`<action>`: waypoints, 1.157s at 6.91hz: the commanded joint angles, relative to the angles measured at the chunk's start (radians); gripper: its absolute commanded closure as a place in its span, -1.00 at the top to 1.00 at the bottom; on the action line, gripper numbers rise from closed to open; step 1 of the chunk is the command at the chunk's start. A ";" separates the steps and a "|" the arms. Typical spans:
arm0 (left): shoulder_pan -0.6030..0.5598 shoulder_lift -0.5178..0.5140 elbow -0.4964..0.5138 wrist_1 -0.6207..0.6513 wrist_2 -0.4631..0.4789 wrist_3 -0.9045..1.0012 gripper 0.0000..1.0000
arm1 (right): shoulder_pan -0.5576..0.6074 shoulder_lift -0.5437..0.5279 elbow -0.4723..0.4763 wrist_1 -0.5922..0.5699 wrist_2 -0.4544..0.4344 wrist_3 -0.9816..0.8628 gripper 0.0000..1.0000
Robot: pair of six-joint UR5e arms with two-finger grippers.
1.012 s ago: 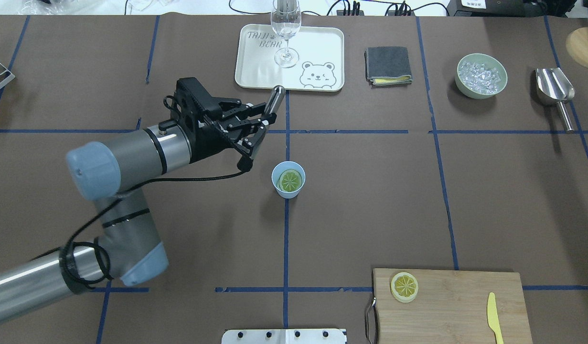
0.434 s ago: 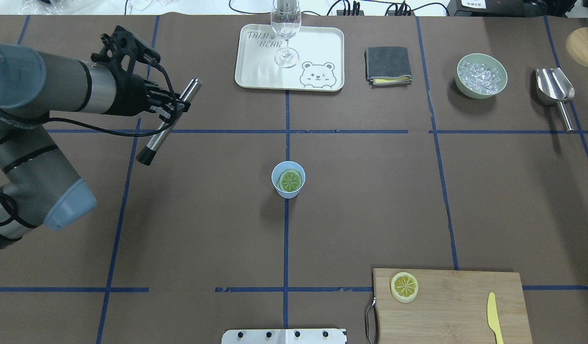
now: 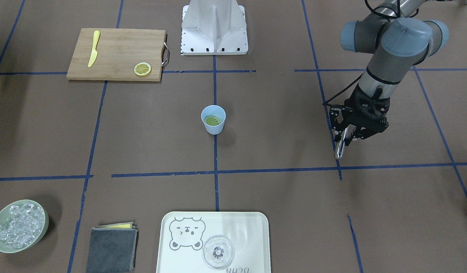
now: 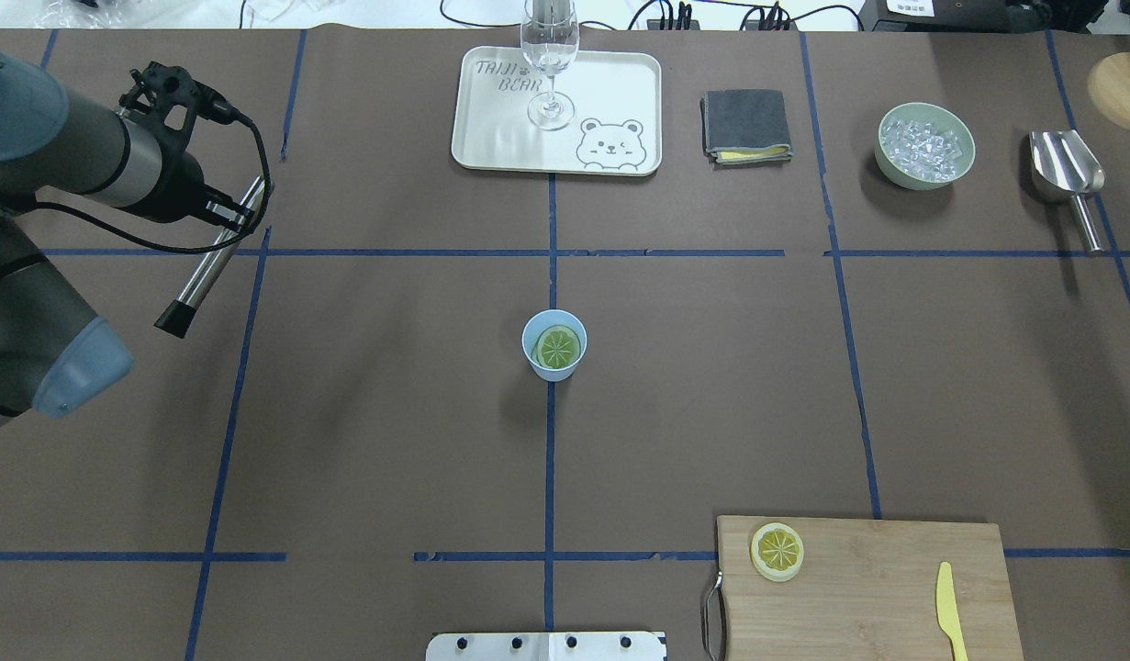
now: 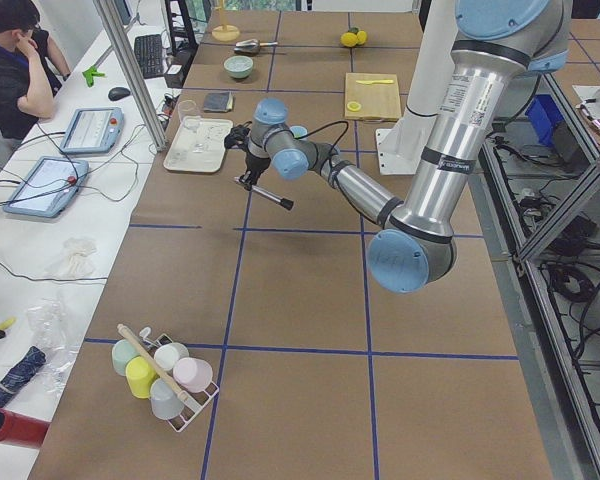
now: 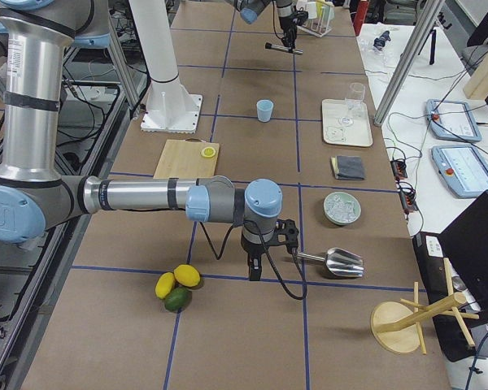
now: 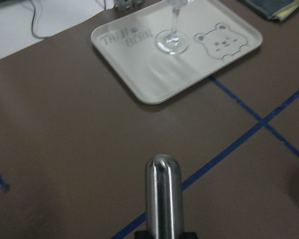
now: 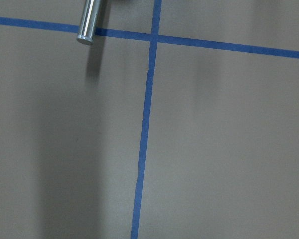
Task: Squeeze lemon into cup
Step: 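Carry the muddler back and stand it on the table near its start spot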
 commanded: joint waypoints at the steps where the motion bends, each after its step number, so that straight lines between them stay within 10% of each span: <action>1: 0.002 0.043 0.030 0.032 -0.001 -0.225 -1.00 | 0.000 0.000 -0.001 -0.001 -0.002 -0.001 1.00; 8: 0.128 0.102 0.081 -0.003 0.126 -0.410 -1.00 | 0.001 0.000 0.002 0.001 -0.003 -0.002 1.00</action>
